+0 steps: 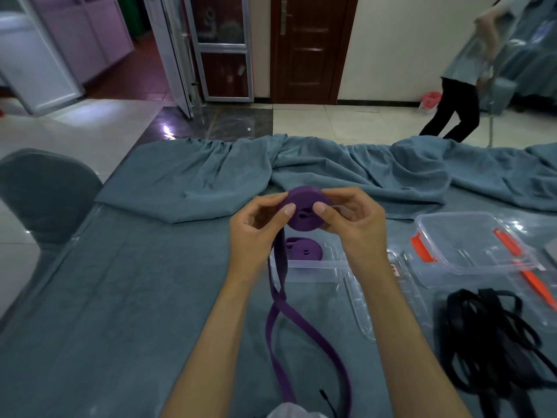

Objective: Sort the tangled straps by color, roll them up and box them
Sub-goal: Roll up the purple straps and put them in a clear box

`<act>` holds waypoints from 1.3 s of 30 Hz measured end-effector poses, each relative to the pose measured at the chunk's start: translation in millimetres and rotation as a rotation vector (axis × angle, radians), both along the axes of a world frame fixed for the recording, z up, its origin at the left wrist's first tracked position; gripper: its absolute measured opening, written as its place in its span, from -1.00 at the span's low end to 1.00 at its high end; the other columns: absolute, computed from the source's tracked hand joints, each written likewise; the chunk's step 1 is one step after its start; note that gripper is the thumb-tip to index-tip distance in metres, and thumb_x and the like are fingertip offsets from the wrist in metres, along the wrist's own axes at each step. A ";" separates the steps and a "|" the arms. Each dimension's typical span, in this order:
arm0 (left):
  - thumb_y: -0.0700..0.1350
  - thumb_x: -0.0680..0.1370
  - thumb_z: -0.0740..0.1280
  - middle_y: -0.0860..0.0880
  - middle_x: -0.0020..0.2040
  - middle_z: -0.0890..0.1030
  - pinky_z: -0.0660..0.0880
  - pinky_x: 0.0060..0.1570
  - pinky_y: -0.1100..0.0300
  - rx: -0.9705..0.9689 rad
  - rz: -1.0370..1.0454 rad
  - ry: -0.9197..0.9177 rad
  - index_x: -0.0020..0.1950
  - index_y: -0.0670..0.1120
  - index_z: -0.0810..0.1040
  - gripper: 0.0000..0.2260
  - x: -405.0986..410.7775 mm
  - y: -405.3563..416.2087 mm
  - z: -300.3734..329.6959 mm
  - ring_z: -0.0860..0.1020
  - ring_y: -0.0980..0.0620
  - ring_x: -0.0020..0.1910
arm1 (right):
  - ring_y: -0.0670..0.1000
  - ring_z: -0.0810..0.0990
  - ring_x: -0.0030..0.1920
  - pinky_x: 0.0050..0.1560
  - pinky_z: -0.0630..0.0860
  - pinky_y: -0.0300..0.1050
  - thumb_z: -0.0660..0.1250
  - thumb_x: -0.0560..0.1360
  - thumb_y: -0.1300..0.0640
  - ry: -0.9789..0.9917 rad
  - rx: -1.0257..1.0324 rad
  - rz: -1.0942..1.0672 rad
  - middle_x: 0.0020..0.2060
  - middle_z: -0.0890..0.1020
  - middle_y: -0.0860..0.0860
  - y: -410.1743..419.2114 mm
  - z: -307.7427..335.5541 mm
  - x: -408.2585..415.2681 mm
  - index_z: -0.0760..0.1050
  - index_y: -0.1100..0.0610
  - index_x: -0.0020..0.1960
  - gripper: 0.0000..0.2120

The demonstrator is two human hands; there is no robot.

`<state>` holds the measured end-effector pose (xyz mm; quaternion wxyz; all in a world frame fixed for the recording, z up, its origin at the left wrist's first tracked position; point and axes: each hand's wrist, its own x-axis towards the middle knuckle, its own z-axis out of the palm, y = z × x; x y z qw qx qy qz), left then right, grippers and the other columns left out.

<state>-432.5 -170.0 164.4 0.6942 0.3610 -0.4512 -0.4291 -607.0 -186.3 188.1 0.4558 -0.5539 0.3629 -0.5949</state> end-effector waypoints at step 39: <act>-0.15 0.50 0.60 -0.06 0.06 0.77 0.64 0.05 0.25 -0.027 0.047 -0.034 0.10 0.04 0.76 -0.80 9.6 -4.5 -1.9 0.75 -0.03 0.07 | 0.17 0.77 -0.03 -0.11 0.72 0.01 0.61 0.47 0.17 0.051 0.112 0.124 -0.05 0.75 0.13 -5.3 -2.1 -4.0 0.56 0.02 0.12 -0.69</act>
